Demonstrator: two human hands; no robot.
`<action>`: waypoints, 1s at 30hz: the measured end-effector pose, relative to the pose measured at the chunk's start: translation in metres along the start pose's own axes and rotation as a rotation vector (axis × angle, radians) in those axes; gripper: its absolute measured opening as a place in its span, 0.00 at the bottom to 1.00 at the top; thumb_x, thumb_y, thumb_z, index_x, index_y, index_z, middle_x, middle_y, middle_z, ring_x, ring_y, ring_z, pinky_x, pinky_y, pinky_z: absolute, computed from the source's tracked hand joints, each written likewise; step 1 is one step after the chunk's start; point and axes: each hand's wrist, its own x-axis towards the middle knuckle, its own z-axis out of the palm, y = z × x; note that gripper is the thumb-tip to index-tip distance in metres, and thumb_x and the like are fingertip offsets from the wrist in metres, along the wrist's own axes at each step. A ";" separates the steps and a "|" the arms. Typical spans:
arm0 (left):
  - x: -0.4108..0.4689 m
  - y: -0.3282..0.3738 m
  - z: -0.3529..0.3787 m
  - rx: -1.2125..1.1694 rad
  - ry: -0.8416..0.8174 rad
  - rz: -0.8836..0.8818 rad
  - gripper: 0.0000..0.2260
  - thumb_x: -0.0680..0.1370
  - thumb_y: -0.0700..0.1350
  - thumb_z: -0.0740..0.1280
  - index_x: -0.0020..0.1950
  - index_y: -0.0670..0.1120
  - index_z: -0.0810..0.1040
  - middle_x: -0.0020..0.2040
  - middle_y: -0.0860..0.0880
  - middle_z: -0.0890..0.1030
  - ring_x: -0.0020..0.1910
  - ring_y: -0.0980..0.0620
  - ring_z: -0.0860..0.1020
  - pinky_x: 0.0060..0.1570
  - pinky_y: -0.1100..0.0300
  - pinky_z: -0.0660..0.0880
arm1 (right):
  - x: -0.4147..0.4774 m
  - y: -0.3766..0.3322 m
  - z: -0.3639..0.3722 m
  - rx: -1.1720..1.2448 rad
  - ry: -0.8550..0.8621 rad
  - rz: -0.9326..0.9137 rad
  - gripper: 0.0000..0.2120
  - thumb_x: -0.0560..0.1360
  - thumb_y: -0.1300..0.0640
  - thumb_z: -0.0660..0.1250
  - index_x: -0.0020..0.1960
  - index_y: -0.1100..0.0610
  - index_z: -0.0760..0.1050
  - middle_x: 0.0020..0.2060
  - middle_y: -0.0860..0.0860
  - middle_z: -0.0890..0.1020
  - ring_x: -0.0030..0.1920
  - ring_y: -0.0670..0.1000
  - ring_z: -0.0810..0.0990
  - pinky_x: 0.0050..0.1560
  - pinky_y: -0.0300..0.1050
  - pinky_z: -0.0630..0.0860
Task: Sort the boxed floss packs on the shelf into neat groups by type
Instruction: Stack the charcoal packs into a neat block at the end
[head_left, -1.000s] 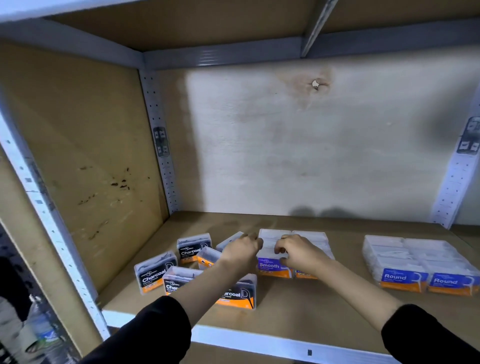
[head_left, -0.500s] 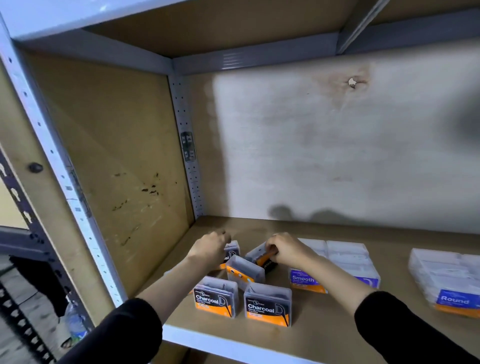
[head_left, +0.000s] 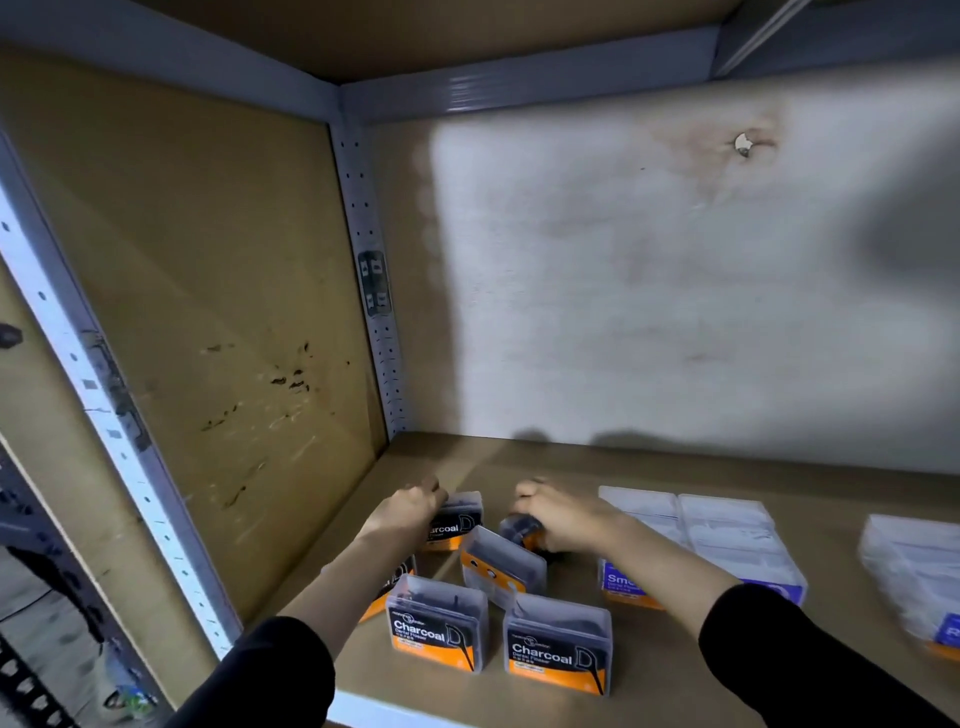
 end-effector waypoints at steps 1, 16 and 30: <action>0.001 -0.003 0.001 0.015 0.000 0.000 0.19 0.79 0.36 0.58 0.70 0.43 0.66 0.69 0.43 0.66 0.65 0.41 0.72 0.61 0.51 0.72 | 0.001 0.001 -0.001 0.020 0.010 -0.008 0.16 0.73 0.63 0.63 0.61 0.61 0.73 0.59 0.57 0.72 0.59 0.56 0.72 0.47 0.46 0.67; 0.013 -0.022 0.011 -0.085 0.050 -0.084 0.17 0.78 0.33 0.59 0.66 0.40 0.70 0.65 0.41 0.73 0.63 0.41 0.74 0.61 0.53 0.72 | 0.008 0.013 0.012 0.775 0.238 0.519 0.18 0.64 0.58 0.76 0.45 0.58 0.67 0.43 0.54 0.73 0.42 0.51 0.70 0.31 0.40 0.61; 0.016 -0.021 0.015 -0.153 0.083 -0.108 0.16 0.77 0.32 0.60 0.64 0.42 0.73 0.62 0.42 0.75 0.61 0.43 0.75 0.58 0.54 0.74 | 0.004 0.006 0.006 0.475 0.024 0.534 0.19 0.63 0.53 0.77 0.33 0.56 0.66 0.41 0.53 0.75 0.41 0.51 0.73 0.32 0.40 0.64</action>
